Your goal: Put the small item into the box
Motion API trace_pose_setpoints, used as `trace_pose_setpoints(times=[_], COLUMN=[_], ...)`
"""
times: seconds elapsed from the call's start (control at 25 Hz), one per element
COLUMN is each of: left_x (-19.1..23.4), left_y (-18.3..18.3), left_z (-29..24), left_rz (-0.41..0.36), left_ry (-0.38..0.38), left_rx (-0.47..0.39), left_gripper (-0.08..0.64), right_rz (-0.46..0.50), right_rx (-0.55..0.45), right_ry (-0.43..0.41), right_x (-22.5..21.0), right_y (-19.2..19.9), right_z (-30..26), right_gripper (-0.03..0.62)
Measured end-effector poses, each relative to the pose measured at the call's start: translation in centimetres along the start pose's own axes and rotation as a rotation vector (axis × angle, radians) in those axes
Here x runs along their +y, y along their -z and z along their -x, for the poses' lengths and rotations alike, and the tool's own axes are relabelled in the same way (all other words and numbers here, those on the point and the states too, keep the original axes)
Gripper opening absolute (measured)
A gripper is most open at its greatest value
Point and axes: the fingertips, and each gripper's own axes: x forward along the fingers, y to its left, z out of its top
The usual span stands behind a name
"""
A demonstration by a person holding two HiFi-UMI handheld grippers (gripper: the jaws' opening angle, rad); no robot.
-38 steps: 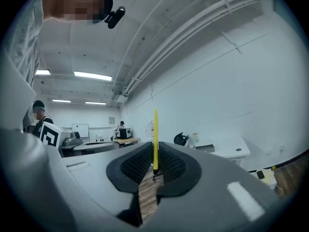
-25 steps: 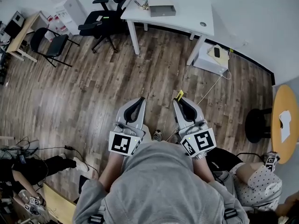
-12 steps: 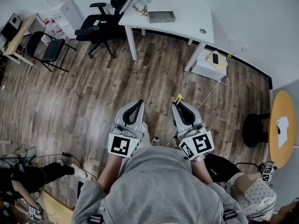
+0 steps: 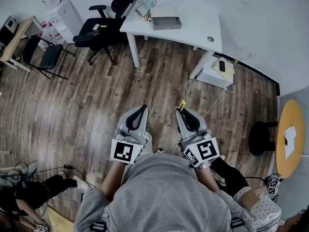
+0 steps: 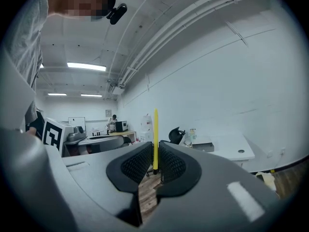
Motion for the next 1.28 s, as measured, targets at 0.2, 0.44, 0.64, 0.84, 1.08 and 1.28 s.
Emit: trace_pose_setpoints(times=[0.2,0.44,0.64,0.84,1.08,1.28], left_x=[1.9,4.3,7.4,10.6,14.4,16.3], left_y=[0.4,0.3,0.6,0.5,0.5,0.5], left_z=[-3.2,-7.3,-9.9,-12.1,-13.3,-14.2], left_rz=[0.012,0.017,0.018,0.013,0.002,0.006], left_ry=[0.027,0.075,0.099,0.106,0.099,0.083], left_rx=[0.015,0.018,0.044,0.013,-0.004,-0.015], left_gripper=[0.003,0.003,0.003,0.003,0.003,0.003], right_rz=[0.005,0.001,0.004,0.001,0.001,0.003], right_rx=[0.004,0.007,0.005,-0.005,-0.025,-0.015], right_ry=[0.026,0.072,0.094,0.106,0.112,0.116], right_x=[-1.9,-4.1,-5.0,-5.7,-5.4,-5.9], right_y=[-0.8,-1.8,-2.5,-3.0,-3.3,-3.2], right_z=[-2.8,-6.6,-10.2,-13.9,-17.3,-18.9], right_gripper=[0.061,0.061,0.061,0.061,0.061,0.061])
